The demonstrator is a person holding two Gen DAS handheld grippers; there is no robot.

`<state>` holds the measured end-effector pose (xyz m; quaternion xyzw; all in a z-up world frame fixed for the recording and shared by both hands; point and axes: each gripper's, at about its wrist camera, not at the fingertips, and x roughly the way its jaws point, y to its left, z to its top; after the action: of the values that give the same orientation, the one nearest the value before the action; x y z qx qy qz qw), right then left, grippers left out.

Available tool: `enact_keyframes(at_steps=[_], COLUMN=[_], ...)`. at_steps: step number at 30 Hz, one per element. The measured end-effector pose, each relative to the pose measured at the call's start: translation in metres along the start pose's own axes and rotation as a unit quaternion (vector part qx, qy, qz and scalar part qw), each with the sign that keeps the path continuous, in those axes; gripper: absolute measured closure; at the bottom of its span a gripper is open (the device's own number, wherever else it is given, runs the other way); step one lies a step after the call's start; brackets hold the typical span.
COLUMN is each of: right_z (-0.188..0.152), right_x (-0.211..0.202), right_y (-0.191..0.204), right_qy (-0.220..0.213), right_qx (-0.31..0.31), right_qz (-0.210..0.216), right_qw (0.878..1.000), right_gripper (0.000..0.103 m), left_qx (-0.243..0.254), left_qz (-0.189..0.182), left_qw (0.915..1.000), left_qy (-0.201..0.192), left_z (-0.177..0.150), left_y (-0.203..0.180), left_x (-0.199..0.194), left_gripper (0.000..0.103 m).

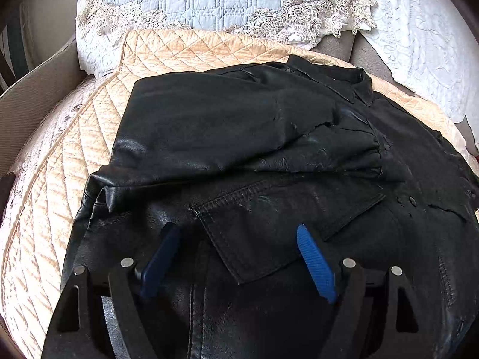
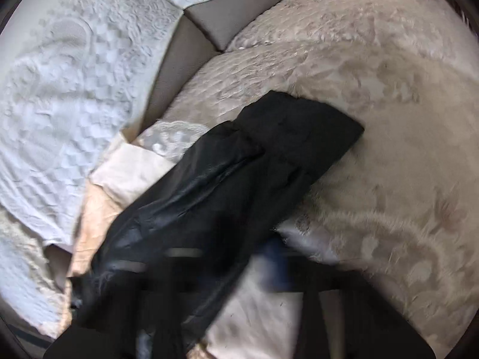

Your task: Fold large clothes

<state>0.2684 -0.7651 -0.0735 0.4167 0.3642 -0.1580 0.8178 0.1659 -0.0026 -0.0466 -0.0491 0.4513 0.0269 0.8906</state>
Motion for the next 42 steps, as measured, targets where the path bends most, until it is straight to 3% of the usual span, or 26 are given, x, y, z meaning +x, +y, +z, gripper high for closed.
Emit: enact_keyframes(at_steps=[2,5,9,14,17,19,21,22,24,27,29,33,35,37,40,41,42], right_z=[0.001,-0.003,-0.032,-0.109,-0.175,-0.220,-0.258,-0.275,-0.293,-0.291,-0.279,-0.247,-0.238,-0.239,-0.250,-0.251,-0.253], right_x=[-0.021,-0.065,-0.124,-0.153,-0.133,-0.107,-0.079,-0.067,-0.054,-0.054,-0.054,-0.034,-0.010,0.014,0.036,0.038,0.037], right_y=[0.018,0.058,0.135,0.232,0.274,0.287,0.287,0.282,0.269,0.242,0.227,0.232,0.235,0.242,0.259,0.260,0.266], right_qy=[-0.024,-0.056,-0.078,-0.052,0.006,0.063,0.129,0.155,0.184,0.192,0.179,0.147,0.158,0.187,0.195,0.192,0.185], right_qx=[-0.028,-0.075,-0.172,-0.288,-0.353,-0.384,-0.396,-0.395,-0.386,-0.352,-0.327,-0.290,-0.260,-0.239,-0.260,-0.263,-0.263], right_qz=[0.007,0.052,0.126,0.194,0.211,0.222,0.228,0.224,0.217,0.227,0.218,0.178,0.154,0.149,0.126,0.122,0.116], right_qw=[0.999,0.994,0.974,0.936,0.912,0.894,0.880,0.877,0.877,0.888,0.902,0.929,0.940,0.941,0.937,0.938,0.940], right_gripper=[0.100,0.100,0.100,0.100,0.096,0.080,0.049,0.047,0.047,0.047,0.046,0.044,0.043,0.043,0.043,0.060,0.100], left_qx=[-0.001,-0.002,-0.007,-0.015,-0.015,-0.014,-0.011,-0.011,-0.013,-0.022,-0.027,-0.032,-0.037,-0.041,-0.039,-0.037,-0.036], left_qz=[-0.002,-0.006,-0.018,-0.034,-0.036,-0.034,-0.030,-0.029,-0.027,-0.029,-0.033,-0.040,-0.043,-0.047,-0.051,-0.050,-0.050], left_qw=[1.0000,1.0000,0.9998,0.9992,0.9990,0.9989,0.9991,0.9991,0.9991,0.9989,0.9987,0.9984,0.9982,0.9978,0.9976,0.9976,0.9976], left_qy=[0.000,0.001,-0.002,-0.016,-0.024,-0.028,-0.028,-0.029,-0.030,-0.029,-0.028,-0.025,-0.021,-0.021,-0.026,-0.029,-0.032], left_z=[0.000,0.002,0.003,-0.001,-0.005,-0.007,-0.009,-0.011,-0.013,-0.016,-0.017,-0.016,-0.015,-0.014,-0.011,-0.010,-0.008], left_y=[0.000,0.001,0.003,0.006,0.011,0.016,0.021,0.024,0.031,0.041,0.044,0.045,0.045,0.045,0.045,0.045,0.046], left_x=[0.000,-0.002,-0.012,-0.031,-0.043,-0.049,-0.052,-0.053,-0.055,-0.055,-0.053,-0.045,-0.041,-0.040,-0.043,-0.045,-0.047], left_gripper=[0.020,0.020,0.020,0.020,0.020,0.020,0.020,0.020,0.020,0.020,0.020,0.020,0.020,0.020,0.020,0.020,0.020])
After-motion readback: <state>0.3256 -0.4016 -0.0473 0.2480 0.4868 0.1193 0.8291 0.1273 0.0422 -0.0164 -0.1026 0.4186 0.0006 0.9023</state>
